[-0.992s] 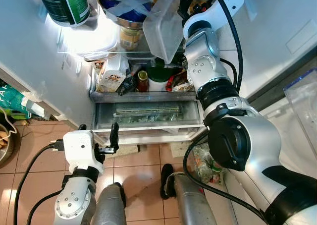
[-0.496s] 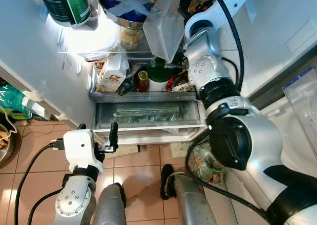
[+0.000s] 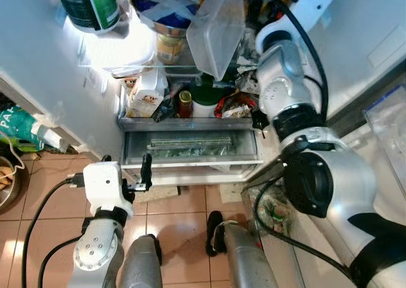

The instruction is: Restocking fridge

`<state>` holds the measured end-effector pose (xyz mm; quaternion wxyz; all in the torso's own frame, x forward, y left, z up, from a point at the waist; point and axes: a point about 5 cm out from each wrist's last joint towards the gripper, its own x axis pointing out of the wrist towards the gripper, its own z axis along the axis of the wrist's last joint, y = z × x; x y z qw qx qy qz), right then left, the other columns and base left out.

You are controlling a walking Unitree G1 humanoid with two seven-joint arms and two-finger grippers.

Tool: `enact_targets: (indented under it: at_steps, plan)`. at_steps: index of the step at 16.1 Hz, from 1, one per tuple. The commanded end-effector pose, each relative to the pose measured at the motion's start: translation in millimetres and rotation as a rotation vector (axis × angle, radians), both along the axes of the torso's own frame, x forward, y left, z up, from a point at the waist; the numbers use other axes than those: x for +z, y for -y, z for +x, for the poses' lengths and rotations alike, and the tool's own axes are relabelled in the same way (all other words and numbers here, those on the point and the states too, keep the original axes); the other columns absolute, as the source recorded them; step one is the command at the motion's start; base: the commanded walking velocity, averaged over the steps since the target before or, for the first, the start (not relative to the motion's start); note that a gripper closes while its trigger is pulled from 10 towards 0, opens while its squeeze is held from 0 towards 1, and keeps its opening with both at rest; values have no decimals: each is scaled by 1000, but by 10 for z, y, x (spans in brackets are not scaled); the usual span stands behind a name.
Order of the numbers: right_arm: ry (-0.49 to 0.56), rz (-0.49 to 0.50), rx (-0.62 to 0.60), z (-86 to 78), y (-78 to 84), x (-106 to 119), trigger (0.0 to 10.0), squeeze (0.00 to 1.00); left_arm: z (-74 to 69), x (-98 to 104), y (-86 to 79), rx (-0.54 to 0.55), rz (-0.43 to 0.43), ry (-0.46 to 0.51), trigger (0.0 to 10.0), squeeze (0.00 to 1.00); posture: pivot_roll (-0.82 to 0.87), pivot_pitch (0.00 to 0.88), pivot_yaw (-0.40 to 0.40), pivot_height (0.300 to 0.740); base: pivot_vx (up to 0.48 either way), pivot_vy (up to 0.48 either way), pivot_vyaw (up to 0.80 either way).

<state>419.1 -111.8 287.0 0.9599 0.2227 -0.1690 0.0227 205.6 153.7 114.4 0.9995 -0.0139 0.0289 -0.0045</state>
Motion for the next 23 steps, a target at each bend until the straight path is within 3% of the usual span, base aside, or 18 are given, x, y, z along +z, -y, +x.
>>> enact_targets:
  at_steps: [1,7,8,9,12,15,22,23]
  plan:
    - [33,-41,-19,-18,76,8,10000,0,-25,-56,-25,1,4,-21,10000,0,188,259,-39,740,0,0,0]
    - [70,-231,-26,-117,280,-204,10000,0,101,-54,-36,-12,15,7,10000,0,162,212,-33,740,0,0,0]
    - [68,-262,-26,-138,316,-260,10000,204,133,-59,-38,-15,16,11,10000,0,154,201,-31,740,0,0,0]
    - [66,-288,-27,-165,351,-310,10000,1000,156,-61,-38,-18,16,15,10000,0,149,195,-30,740,0,0,0]
    - [79,-362,-26,-263,424,-407,10000,1000,199,-64,-42,-23,23,22,10000,0,136,177,-24,740,0,0,0]
    - [78,-516,-21,-576,544,-671,10000,1000,307,-66,-46,-43,32,43,10000,0,116,129,-10,740,0,0,0]
    - [-13,-557,-29,-912,647,-950,10000,1000,393,-97,-38,-39,65,52,10000,0,94,86,-11,740,0,0,0]
    - [-52,-554,-30,-1025,664,-1027,10000,1000,406,-106,-26,-42,63,55,10000,0,86,80,-14,740,0,0,0]
